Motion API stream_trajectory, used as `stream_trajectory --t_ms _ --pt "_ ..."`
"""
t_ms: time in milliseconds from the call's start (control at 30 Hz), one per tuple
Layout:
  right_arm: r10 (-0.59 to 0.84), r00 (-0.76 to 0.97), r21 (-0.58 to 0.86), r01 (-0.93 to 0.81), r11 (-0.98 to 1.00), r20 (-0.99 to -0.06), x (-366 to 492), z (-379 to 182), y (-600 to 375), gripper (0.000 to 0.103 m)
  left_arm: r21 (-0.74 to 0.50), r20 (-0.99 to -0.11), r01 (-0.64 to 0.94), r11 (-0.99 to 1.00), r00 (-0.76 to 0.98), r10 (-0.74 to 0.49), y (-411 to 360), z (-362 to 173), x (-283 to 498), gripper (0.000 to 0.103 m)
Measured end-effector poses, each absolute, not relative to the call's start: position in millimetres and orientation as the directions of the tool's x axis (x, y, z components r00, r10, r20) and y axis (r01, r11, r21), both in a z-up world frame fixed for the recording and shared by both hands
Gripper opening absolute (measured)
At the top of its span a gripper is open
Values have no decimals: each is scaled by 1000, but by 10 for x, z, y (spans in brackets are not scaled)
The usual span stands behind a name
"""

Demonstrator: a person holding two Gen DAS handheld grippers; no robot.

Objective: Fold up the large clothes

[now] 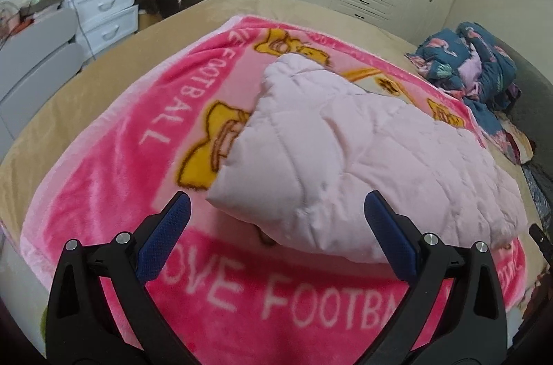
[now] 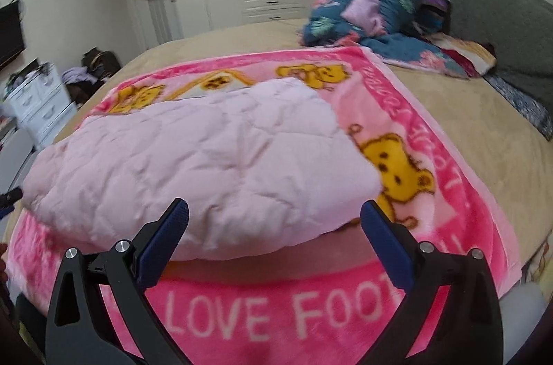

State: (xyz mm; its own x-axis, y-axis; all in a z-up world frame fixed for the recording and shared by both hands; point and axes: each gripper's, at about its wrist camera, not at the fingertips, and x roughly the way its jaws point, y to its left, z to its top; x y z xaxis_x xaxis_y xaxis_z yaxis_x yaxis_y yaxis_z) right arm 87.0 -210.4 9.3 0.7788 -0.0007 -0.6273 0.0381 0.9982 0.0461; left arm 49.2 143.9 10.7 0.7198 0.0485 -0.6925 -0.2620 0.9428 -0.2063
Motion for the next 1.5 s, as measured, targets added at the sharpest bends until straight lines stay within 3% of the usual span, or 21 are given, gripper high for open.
stream_trajectory --t_ms 300,533,900,1233,1500 --pt "84 812 32 -80 996 -578 569 350 -1627 99 -187 -633 -183 965 774 25 1019 343 230 94" --pt "133 843 21 -144 989 -521 267 535 -1375 99 -203 -597 -72 976 800 -65 627 465 25 94" --pt "164 862 -7 -191 982 -480 -115 500 -1158 99 -174 -583 -45 984 810 -67 260 440 -296 94" --pt "185 800 49 -192 980 -570 -83 242 -1191 99 -141 -609 -7 990 789 -81 108 295 -417 94" --pt "192 789 55 -198 979 -583 -82 201 -1161 99 -137 -603 -33 990 796 -57 156 333 -423 94"
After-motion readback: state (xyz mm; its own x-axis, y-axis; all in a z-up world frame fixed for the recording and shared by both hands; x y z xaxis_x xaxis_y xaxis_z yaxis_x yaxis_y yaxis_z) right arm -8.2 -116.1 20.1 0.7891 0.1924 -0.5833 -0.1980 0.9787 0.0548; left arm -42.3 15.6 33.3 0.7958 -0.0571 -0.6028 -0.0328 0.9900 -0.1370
